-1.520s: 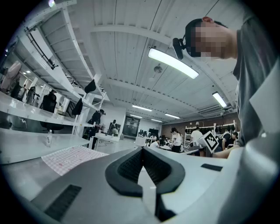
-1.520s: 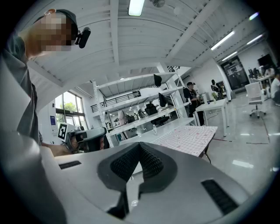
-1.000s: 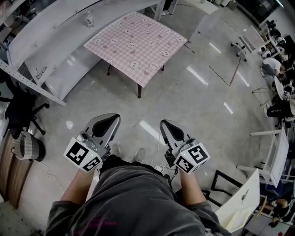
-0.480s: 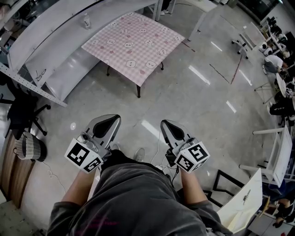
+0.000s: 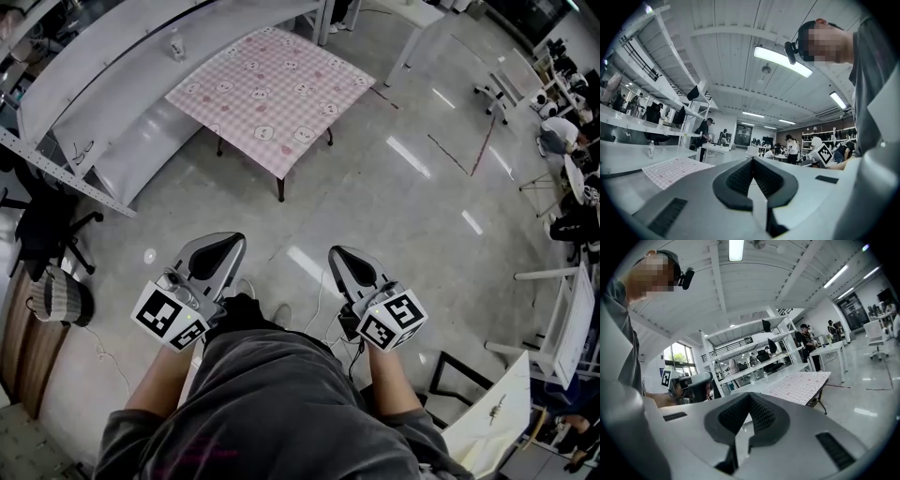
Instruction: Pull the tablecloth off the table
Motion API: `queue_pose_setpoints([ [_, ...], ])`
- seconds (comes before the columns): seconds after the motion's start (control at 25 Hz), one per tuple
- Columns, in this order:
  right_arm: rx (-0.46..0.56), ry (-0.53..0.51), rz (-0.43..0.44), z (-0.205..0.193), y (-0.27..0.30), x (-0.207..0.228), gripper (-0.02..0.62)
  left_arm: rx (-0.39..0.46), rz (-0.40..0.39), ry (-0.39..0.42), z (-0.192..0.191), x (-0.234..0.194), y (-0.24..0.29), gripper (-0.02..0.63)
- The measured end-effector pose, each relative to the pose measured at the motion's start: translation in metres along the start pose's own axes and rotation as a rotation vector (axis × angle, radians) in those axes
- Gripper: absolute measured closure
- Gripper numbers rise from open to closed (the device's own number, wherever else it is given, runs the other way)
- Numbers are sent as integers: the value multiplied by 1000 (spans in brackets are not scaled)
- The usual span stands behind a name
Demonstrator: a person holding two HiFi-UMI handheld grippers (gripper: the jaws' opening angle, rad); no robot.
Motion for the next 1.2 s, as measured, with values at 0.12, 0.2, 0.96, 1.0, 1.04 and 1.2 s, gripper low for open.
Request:
queue_pose_setpoints([
  [0.12,-3,-2,2,3,4,7,598,2,11,-4,0,-6,5,604],
  [0.2,-9,-5,6,4,7,11,598,3,16,-6,0,-10,8,604],
  [0.96,-62,-3,-9,30,100,64,598,-6,21,-66,-6,-111,68,604],
  [1.0,-64,0,-9,32,107,67,598,-7,18,-69,-6,-118,72,604],
  [1.04,-65,5,-9,34,114,70,598,-9,14,-71,-6,-126,76,604],
  [1.2,-70,18,-21,41,146,83,598,-18,-1,-83,-4,-159,92,605],
])
Point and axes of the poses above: the fingertips, and each gripper's own axes: y forward along the fingers, x to its right, z out of its top, the point moved 7 cm from there along -y, backward along the fingers, and after that the axes turned 4 degrees about -x, right-handed, at the moved point
